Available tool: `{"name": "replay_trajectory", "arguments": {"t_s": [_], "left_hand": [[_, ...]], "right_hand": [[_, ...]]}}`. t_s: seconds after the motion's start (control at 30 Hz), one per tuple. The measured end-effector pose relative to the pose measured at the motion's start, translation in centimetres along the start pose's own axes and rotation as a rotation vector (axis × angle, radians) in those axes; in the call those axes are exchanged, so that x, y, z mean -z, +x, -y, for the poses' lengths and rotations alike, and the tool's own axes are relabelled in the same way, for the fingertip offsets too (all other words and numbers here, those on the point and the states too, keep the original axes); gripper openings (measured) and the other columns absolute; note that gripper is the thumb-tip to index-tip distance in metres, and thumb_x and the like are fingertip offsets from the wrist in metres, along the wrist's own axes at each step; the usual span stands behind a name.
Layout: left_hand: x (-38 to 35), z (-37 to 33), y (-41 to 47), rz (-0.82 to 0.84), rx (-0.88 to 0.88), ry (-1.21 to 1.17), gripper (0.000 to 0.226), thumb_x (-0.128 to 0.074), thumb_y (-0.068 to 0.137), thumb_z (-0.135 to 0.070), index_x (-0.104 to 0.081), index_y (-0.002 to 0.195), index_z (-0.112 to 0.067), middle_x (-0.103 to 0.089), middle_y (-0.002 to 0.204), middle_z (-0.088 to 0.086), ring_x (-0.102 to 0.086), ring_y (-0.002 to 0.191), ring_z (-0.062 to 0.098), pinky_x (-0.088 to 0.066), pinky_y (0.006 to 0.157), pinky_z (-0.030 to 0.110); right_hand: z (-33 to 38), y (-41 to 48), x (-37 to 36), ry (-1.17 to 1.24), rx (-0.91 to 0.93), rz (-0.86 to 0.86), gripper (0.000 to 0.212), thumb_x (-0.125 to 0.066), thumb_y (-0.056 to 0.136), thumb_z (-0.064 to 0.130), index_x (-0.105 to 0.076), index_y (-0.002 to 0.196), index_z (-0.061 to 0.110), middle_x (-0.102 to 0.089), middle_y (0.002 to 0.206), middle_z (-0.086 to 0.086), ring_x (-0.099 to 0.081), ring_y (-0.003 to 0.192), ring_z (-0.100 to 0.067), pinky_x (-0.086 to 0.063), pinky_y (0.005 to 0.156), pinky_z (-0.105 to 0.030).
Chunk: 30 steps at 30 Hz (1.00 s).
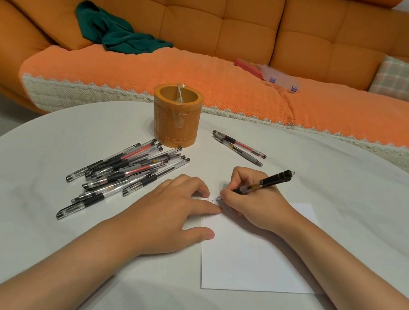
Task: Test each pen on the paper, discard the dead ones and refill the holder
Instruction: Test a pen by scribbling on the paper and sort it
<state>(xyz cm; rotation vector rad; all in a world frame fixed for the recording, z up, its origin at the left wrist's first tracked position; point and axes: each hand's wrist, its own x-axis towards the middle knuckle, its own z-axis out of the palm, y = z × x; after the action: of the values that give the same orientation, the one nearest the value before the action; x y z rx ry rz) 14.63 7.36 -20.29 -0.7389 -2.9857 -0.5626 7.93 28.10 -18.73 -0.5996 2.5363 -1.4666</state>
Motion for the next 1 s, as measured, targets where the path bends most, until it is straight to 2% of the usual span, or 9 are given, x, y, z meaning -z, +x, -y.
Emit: {"name": "replay_trajectory", "arguments": {"t_s": [0.17, 0.4, 0.53, 0.67, 0.87, 1.0], "left_hand": [[0.09, -0.09, -0.01, 0.010, 0.000, 0.007, 0.062, -0.034, 0.081, -0.076, -0.049, 0.135, -0.051, -0.037, 0.131, -0.020, -0.030, 0.127, 0.002, -0.033, 0.108, 0.029], [0.08, -0.10, 0.07, 0.016, 0.004, 0.009, 0.062, -0.034, 0.081, -0.076, -0.050, 0.135, -0.051, -0.037, 0.131, -0.020, -0.031, 0.127, 0.002, -0.033, 0.107, 0.027], [0.05, -0.10, 0.09, 0.004, 0.003, 0.001, 0.057, -0.041, 0.083, -0.073, -0.051, 0.134, -0.050, -0.038, 0.129, -0.020, -0.031, 0.126, 0.002, -0.034, 0.106, 0.028], [0.12, -0.13, 0.11, 0.000, -0.006, 0.002, 0.052, -0.048, 0.086, -0.069, -0.052, 0.134, -0.050, -0.039, 0.129, -0.019, -0.031, 0.125, 0.002, -0.033, 0.106, 0.028], [0.05, -0.07, 0.06, 0.006, -0.002, 0.009, 0.058, -0.039, 0.083, -0.074, -0.050, 0.136, -0.051, -0.038, 0.130, -0.020, -0.032, 0.127, 0.003, -0.034, 0.107, 0.029], [0.03, -0.09, 0.08, -0.003, -0.004, 0.007, 0.055, -0.045, 0.085, -0.072, -0.050, 0.136, -0.051, -0.038, 0.130, -0.020, -0.031, 0.127, 0.002, -0.034, 0.107, 0.029]], "right_hand": [[0.11, 0.12, -0.03, -0.031, 0.021, 0.017, 0.021, -0.070, 0.081, 0.007, -0.055, 0.067, 0.010, -0.059, 0.063, 0.006, -0.049, 0.056, -0.006, -0.038, 0.055, -0.018], [0.01, 0.07, -0.05, -0.033, 0.035, 0.006, 0.022, -0.070, 0.082, 0.008, -0.054, 0.067, 0.010, -0.056, 0.060, 0.011, -0.048, 0.057, -0.006, -0.037, 0.055, -0.017], [0.09, 0.11, -0.06, -0.007, 0.014, 0.037, 0.024, -0.069, 0.081, 0.004, -0.051, 0.065, 0.011, -0.055, 0.058, 0.011, -0.044, 0.055, -0.007, -0.034, 0.053, -0.018], [0.18, 0.05, -0.07, -0.012, 0.023, 0.024, 0.021, -0.068, 0.079, 0.003, -0.050, 0.067, 0.005, -0.054, 0.060, 0.005, -0.042, 0.056, -0.008, -0.033, 0.052, -0.020], [0.06, -0.05, 0.01, -0.001, 0.024, 0.023, 0.022, -0.068, 0.081, 0.003, -0.052, 0.066, 0.007, -0.054, 0.058, 0.012, -0.044, 0.055, -0.007, -0.034, 0.052, -0.019], [0.12, -0.03, 0.24, -0.010, 0.018, 0.074, 0.022, -0.068, 0.081, 0.002, -0.052, 0.067, 0.006, -0.056, 0.058, 0.014, -0.045, 0.056, -0.007, -0.034, 0.052, -0.018]]}}
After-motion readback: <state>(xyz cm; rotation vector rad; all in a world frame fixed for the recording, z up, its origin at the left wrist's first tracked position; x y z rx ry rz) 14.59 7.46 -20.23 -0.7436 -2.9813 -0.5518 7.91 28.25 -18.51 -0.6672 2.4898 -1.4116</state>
